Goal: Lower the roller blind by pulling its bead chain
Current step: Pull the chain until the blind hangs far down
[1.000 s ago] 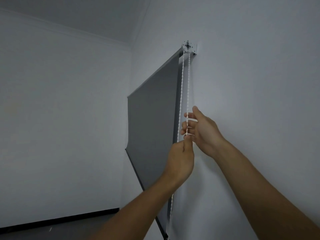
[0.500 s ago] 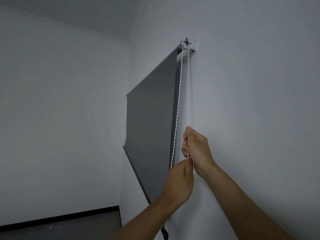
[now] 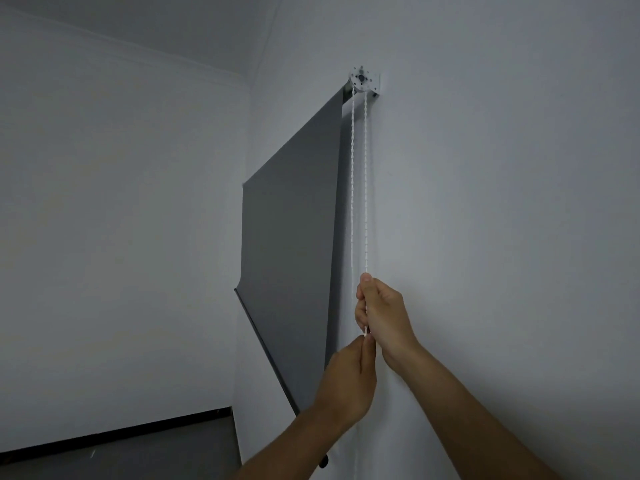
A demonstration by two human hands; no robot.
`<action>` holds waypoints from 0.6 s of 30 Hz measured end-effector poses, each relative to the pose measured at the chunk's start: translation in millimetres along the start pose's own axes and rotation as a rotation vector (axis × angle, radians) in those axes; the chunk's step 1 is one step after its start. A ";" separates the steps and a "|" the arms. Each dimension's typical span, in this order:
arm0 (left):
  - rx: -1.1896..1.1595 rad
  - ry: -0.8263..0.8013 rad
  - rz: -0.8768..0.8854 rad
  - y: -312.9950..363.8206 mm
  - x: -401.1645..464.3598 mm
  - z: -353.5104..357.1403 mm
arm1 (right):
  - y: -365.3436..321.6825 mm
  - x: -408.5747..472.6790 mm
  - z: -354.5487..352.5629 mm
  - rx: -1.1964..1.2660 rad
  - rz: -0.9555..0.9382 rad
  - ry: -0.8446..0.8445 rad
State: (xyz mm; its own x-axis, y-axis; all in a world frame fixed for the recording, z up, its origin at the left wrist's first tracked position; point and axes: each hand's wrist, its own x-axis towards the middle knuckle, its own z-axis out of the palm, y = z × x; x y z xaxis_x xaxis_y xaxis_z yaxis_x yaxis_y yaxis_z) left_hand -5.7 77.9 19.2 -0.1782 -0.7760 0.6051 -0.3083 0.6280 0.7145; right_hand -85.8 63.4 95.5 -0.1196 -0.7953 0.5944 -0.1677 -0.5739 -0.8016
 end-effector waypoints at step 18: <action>0.279 -0.277 -0.205 -28.6 -2.8 -37.0 | 24.3 -17.8 -17.2 -0.248 0.360 -0.004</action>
State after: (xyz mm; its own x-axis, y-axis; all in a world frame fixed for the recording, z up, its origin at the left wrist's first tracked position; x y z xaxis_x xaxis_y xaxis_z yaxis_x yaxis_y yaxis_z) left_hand 38.1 64.3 10.1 -0.3190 -0.8932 0.3169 -0.5970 0.4491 0.6648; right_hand -104.5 67.0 66.5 -0.2093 -0.9371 0.2794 -0.3465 -0.1961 -0.9173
